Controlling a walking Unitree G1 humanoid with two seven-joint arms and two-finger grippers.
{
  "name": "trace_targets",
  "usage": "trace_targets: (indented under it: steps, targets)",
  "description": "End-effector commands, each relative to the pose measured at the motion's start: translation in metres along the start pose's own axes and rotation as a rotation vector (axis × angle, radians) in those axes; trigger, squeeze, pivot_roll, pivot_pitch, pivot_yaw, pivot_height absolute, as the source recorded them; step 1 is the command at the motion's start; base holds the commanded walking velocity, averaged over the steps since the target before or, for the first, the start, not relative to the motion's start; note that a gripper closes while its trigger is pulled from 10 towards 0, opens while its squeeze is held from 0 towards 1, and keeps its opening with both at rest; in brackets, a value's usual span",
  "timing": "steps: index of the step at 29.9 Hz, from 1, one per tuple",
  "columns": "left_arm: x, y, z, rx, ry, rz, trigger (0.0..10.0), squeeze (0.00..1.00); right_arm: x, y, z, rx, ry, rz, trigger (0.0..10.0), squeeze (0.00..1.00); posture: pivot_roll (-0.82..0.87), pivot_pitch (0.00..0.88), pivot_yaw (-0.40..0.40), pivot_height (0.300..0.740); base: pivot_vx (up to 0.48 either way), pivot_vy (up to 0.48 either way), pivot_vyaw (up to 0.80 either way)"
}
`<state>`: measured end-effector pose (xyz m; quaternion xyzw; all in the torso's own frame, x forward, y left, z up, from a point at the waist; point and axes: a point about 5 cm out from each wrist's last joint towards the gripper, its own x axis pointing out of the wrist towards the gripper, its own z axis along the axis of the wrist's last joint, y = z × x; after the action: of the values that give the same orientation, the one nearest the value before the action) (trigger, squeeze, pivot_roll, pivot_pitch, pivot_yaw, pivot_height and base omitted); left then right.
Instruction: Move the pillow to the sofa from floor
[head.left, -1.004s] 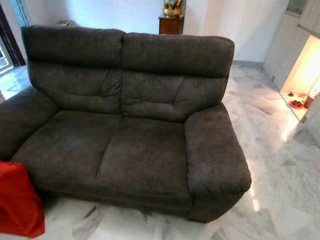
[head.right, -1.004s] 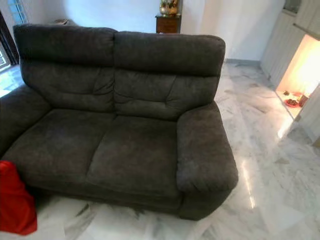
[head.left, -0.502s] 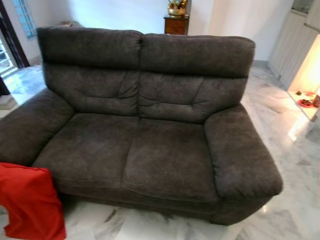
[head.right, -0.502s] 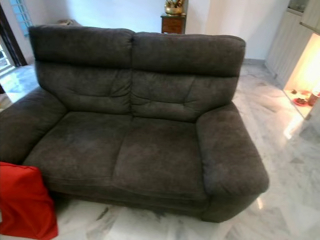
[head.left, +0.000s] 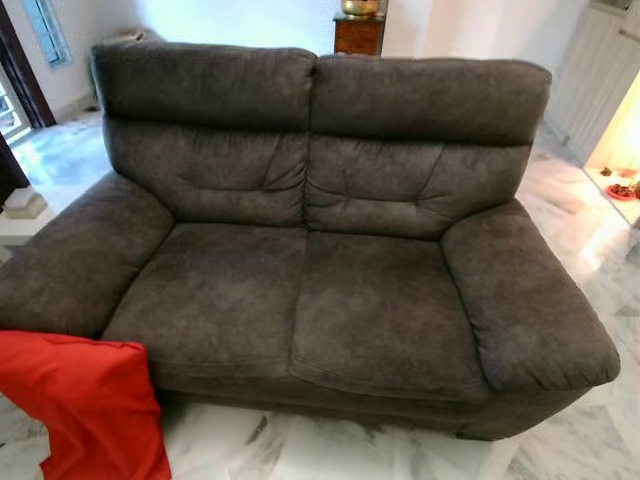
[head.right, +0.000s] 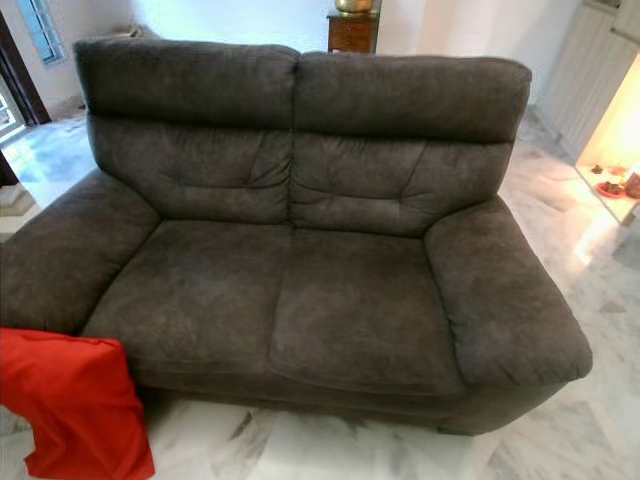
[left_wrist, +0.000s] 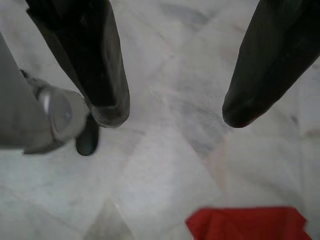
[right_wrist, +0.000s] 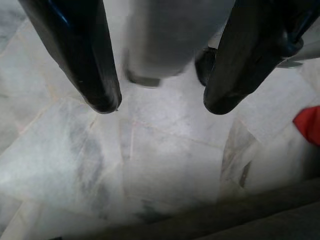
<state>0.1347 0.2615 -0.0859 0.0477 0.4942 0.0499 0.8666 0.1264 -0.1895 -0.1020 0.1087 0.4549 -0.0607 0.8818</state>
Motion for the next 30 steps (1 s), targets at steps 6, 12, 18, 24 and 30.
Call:
trace_targets:
  steps: [6,12,18,24,30]
  targets:
    - [0.0,-0.003,-0.006,-0.001,0.026,0.0,10.0,0.0,-0.002,-0.007,-0.003,0.005,0.013,-0.014,10.0,0.0,0.08,0.046,0.035,0.74,0.0,0.442,0.0]
    - [-0.001,-0.002,-0.007,-0.004,0.032,0.002,10.0,0.0,-0.003,-0.009,-0.005,0.009,0.026,-0.02,10.0,0.0,0.08,0.051,0.033,0.74,0.0,0.442,0.0]
    - [0.002,-0.008,-0.003,-0.002,0.033,-0.002,10.0,0.0,-0.004,-0.012,-0.008,0.014,0.041,-0.026,10.0,0.0,0.08,0.051,0.036,0.74,0.0,0.442,0.0]
    - [0.005,-0.02,0.007,-0.001,0.022,-0.01,10.0,0.0,-0.005,-0.012,-0.01,0.014,0.052,-0.021,10.0,0.0,0.08,0.055,0.033,0.74,0.0,0.443,0.0]
    - [0.007,-0.032,0.006,0.003,0.027,-0.022,10.0,0.0,-0.005,-0.011,-0.011,0.023,0.052,-0.018,10.0,0.0,0.08,0.054,0.037,0.74,0.0,0.442,0.0]
